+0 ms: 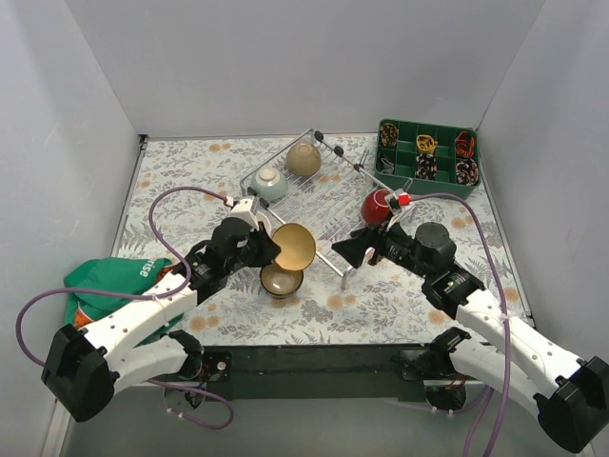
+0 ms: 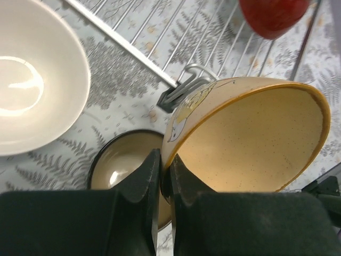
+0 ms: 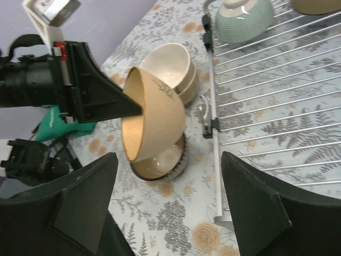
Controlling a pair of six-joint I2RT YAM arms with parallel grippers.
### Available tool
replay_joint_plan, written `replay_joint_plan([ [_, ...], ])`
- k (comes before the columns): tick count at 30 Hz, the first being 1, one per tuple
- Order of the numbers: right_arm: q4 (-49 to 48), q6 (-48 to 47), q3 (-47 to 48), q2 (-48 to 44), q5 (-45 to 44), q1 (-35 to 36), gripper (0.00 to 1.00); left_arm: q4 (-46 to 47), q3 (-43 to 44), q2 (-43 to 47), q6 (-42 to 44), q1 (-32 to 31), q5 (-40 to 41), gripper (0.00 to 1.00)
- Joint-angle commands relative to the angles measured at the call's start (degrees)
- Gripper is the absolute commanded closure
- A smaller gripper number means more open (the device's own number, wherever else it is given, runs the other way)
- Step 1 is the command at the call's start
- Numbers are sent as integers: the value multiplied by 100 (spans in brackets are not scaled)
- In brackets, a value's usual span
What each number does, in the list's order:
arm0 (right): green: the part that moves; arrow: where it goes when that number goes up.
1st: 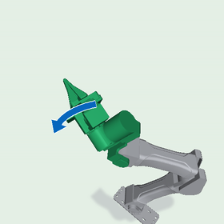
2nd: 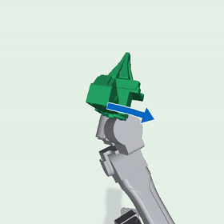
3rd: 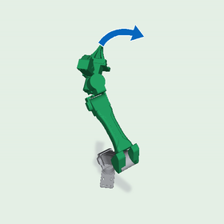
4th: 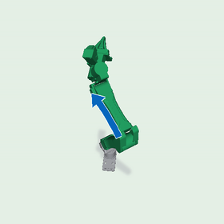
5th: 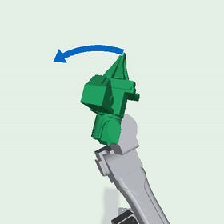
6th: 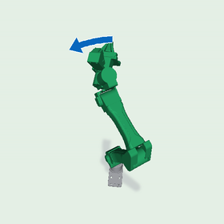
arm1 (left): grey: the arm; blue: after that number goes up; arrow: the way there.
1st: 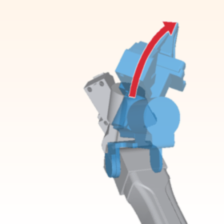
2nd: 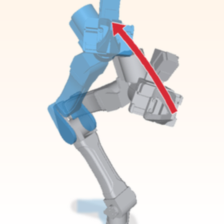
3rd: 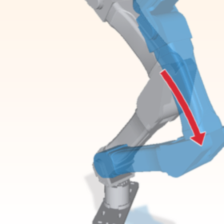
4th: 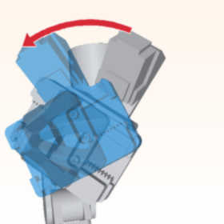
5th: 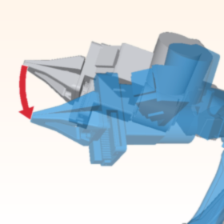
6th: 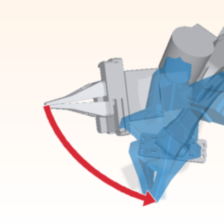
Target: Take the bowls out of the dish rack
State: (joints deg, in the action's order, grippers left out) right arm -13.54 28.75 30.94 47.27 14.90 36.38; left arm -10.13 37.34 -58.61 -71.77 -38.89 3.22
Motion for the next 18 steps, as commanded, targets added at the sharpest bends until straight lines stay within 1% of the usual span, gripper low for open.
replay_joint_plan([
  [1,659,-826,211,-296,-733,-17,13,-1340,659,192,-285,-4,521,100],
  [3,861,-950,211,-358,-953,-17,13,-1884,897,104,-390,-4,556,100],
  [9,1108,-1170,176,-525,-1191,-17,13,-2861,1380,-449,-487,-4,530,100],
  [15,1161,-1232,176,-552,-1208,-17,13,-3187,1592,-968,-443,-4,311,100],
  [18,1178,-1267,167,-569,-1217,-17,13,-3206,1610,-1169,-400,-4,240,100],
])
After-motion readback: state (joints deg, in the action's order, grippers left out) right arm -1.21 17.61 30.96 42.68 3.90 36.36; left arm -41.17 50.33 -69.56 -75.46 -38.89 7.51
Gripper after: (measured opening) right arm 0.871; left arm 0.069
